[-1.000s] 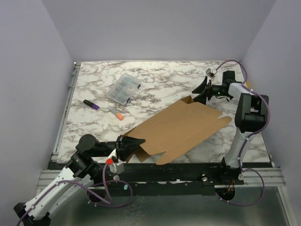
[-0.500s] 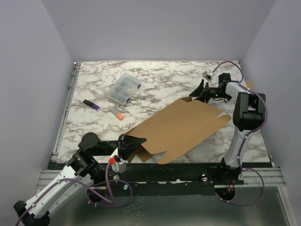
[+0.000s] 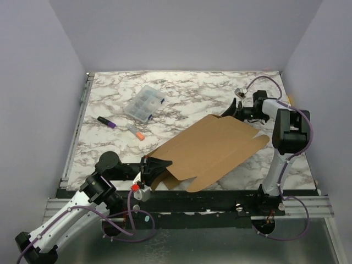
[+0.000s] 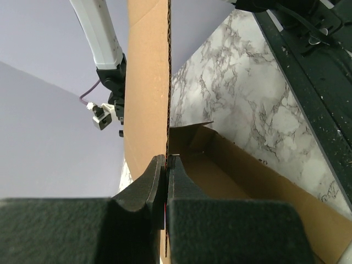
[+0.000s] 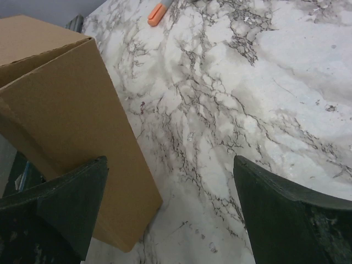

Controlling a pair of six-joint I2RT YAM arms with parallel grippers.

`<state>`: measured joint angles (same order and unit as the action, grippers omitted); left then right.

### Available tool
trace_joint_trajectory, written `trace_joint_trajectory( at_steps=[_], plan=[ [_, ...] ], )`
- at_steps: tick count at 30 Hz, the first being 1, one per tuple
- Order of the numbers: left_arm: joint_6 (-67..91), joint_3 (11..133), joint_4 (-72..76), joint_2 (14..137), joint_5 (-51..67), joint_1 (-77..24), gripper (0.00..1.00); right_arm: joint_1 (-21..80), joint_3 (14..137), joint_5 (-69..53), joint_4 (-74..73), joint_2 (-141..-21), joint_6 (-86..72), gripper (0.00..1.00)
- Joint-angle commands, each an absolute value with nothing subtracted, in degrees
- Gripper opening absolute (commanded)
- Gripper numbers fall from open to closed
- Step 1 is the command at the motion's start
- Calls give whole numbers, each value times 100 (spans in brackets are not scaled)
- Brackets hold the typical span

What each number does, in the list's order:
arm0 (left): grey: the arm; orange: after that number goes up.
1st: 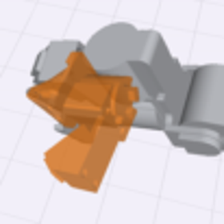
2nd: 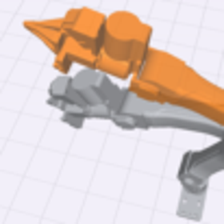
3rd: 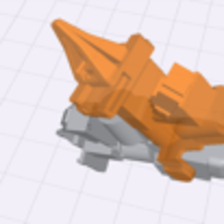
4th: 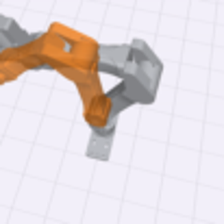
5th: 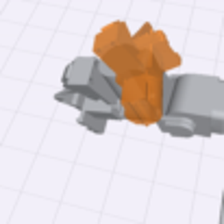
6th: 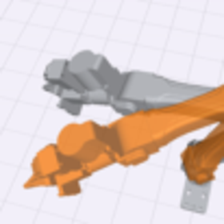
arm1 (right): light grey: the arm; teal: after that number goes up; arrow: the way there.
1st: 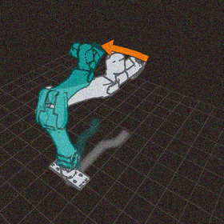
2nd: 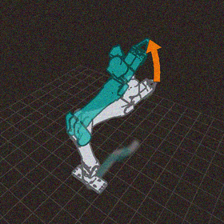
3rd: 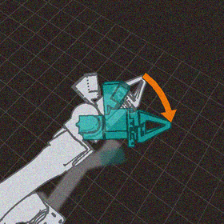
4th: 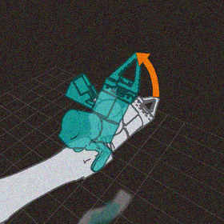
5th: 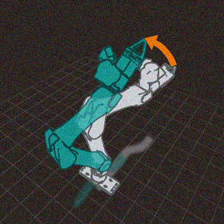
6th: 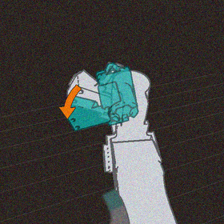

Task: Fold the paper box
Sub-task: Fold the paper box at the center of the board.

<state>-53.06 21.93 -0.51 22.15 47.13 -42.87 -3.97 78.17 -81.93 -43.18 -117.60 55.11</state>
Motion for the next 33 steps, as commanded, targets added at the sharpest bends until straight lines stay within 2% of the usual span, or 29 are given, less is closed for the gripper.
trace_joint_trajectory(
  at_steps=[1,5,11,18,33],
  plan=[
    [-5455,2355,-444,2200,4863,-4314,0,-385,7561,-8432,-4419,-11390,5629,100],
    [-5456,2347,-475,2159,4858,-4307,0,-382,7272,-8406,-4105,-11133,5343,100],
    [-5440,2325,-483,2128,4850,-4308,0,-382,6576,-8038,-2763,-10611,4286,100],
    [-5413,2331,-497,2080,4862,-4314,0,-387,6165,-8134,-2144,-10259,3905,100],
    [-5359,2258,-535,1909,4836,-4308,0,-386,6213,-8520,-3593,-10310,5012,100]
  ],
)
